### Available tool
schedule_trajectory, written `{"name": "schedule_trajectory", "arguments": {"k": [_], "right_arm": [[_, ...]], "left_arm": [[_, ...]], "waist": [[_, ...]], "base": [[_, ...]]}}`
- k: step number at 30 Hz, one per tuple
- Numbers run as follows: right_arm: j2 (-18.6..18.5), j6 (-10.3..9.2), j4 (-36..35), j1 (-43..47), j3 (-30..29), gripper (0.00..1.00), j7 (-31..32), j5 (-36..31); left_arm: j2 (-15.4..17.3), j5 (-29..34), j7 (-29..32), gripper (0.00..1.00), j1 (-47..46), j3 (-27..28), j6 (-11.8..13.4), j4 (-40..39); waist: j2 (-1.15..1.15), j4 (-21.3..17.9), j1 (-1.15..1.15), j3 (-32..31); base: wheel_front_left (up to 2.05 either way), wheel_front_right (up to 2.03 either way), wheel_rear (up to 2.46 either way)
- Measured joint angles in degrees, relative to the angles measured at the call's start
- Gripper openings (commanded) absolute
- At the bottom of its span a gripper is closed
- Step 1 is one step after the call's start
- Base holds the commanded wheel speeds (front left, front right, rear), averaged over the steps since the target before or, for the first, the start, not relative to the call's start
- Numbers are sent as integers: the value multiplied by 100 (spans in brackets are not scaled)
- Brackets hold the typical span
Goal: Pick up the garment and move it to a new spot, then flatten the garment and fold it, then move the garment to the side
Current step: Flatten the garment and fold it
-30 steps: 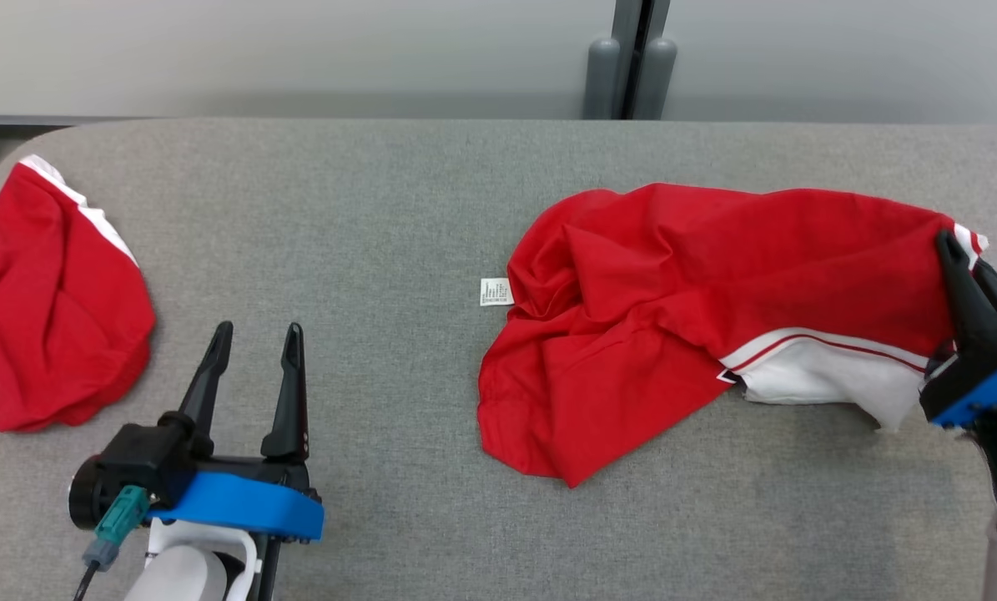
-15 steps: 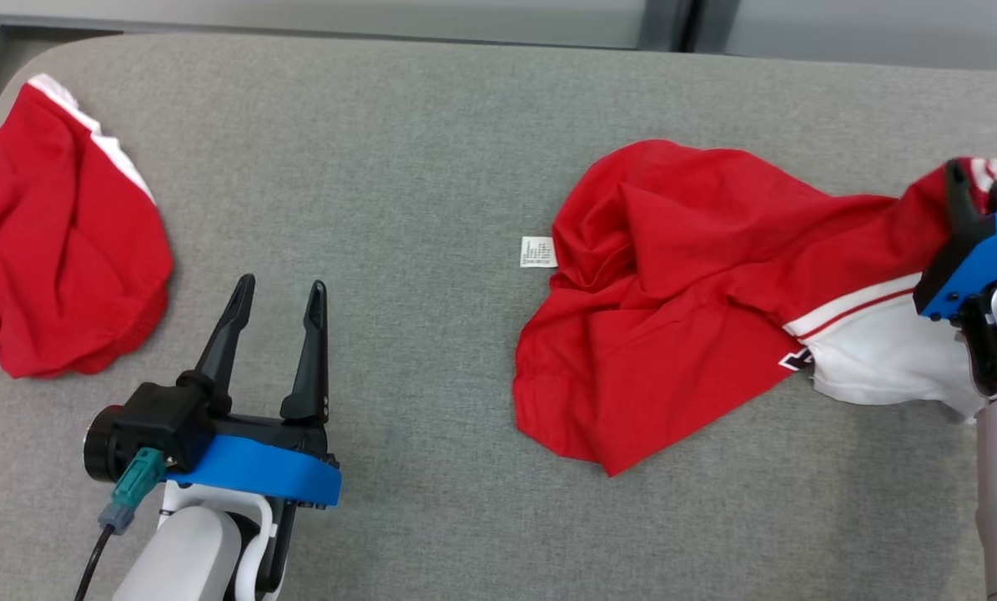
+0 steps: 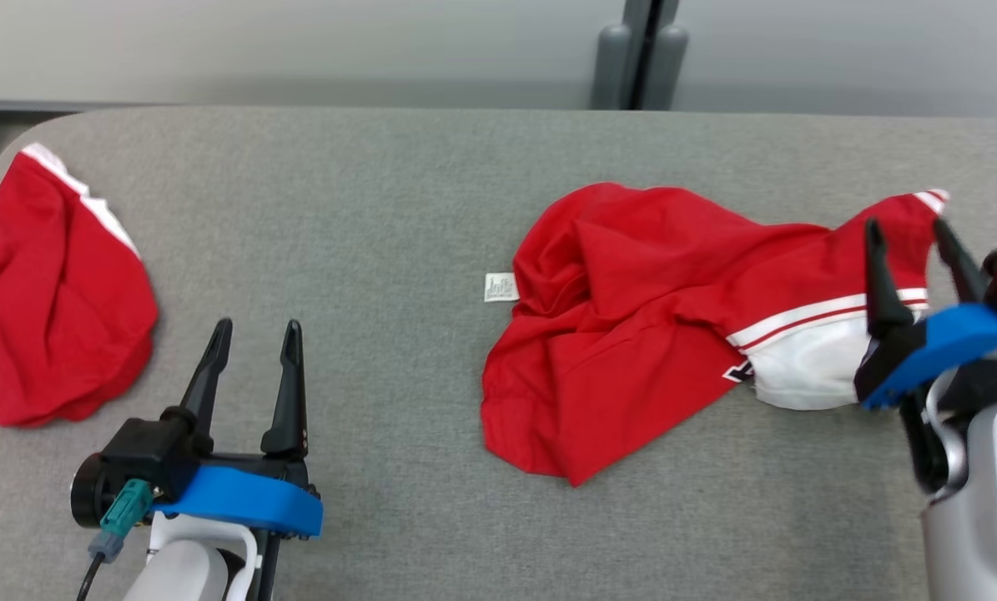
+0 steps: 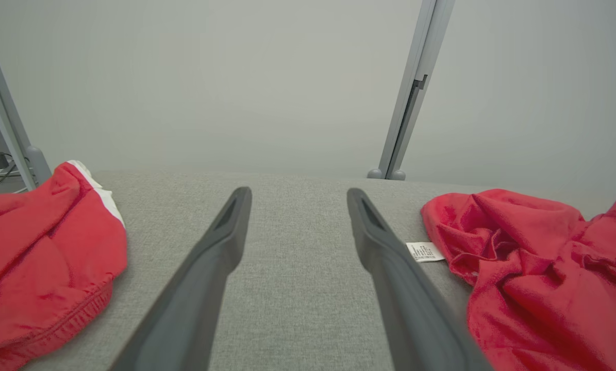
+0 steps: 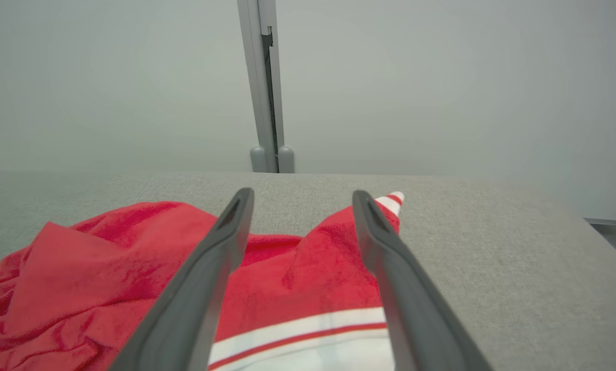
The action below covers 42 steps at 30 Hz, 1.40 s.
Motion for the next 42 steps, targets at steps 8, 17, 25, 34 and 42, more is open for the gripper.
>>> {"name": "schedule_trajectory", "arguments": {"k": [8,17,25,34,42], "right_arm": [[303,-1,-1380,1434,452,100,-9,86],[398,-1,-1995,2407,724,100,-65,249],[402,-1,-2105,2474,810,100,-22,433],[405,-1,-1969,2443,814,100,-19,521],[407,-1,-1178,2012,490,100,157,211]], "left_arm": [[14,-101,-15,100,372,40,74,48],[29,-190,-14,100,810,47,159,30],[-18,-171,9,100,789,-33,172,102],[-59,-137,32,100,625,-186,64,278],[-298,-90,249,100,238,-646,-321,929]], "waist": [[0,-324,0,-520],[0,-509,-2,-925],[0,-505,-1,-821],[0,-593,-1,-667],[0,-732,0,-466]], "base": [[0,0,0],[0,0,0],[0,0,0],[0,0,0],[0,0,0]]}}
